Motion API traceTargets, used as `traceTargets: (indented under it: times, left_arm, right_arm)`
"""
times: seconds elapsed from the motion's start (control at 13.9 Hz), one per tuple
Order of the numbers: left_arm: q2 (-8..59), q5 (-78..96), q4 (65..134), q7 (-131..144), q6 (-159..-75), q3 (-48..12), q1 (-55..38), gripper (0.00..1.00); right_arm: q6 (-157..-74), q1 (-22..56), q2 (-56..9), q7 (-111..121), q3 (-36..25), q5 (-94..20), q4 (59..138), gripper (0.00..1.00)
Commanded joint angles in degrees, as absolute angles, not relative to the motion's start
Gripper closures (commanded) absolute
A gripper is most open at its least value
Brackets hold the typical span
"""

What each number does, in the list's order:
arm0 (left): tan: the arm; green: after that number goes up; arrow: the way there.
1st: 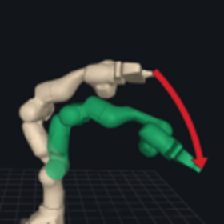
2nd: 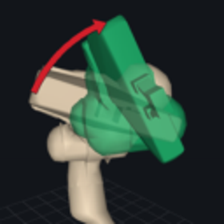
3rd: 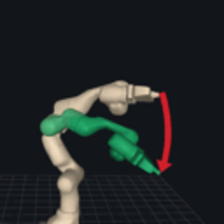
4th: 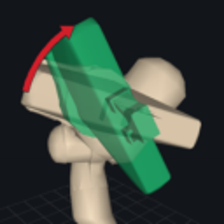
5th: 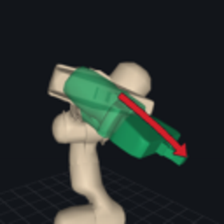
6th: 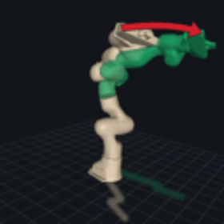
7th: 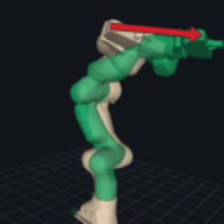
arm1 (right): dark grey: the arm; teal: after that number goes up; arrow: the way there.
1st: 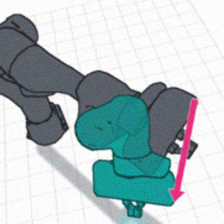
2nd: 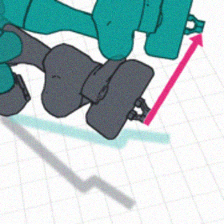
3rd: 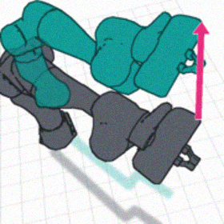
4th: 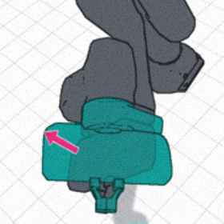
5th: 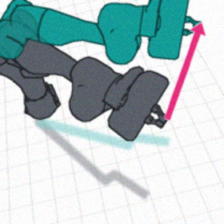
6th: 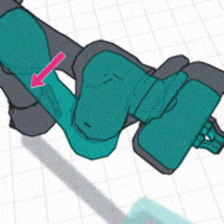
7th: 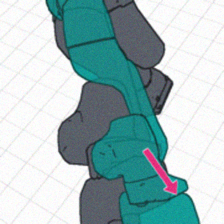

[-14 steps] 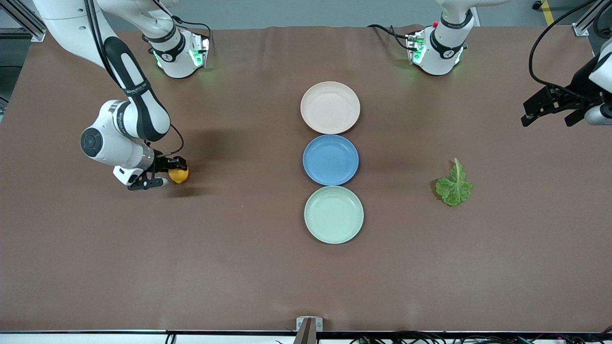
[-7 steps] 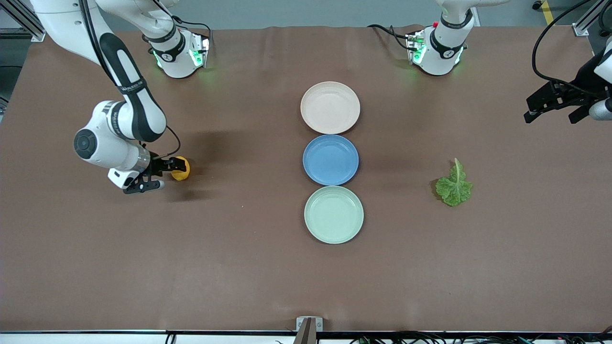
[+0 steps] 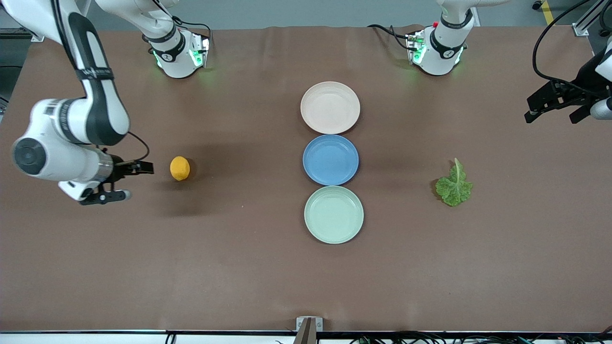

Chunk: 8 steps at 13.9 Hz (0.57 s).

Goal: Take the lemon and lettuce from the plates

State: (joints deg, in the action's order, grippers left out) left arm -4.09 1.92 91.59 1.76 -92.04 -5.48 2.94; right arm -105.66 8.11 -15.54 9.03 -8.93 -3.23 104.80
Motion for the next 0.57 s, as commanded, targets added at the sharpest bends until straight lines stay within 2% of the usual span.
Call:
traceTargets:
  times: [0.0, 0.5]
  left_arm:
    - [-3.34, 1.23, 89.82, 1.23, -90.62, -5.71, 3.16, 0.0]
    - [-3.34, 1.14, 89.82, 1.32, -90.7, -5.71, 3.16, 0.0]
  right_arm:
    - [-96.35, 6.6, -15.64, 7.91, -8.44, 0.69, 94.43, 0.0]
    - [-83.78, 5.19, -16.0, 7.82, -8.53, 1.49, 78.77, 0.0]
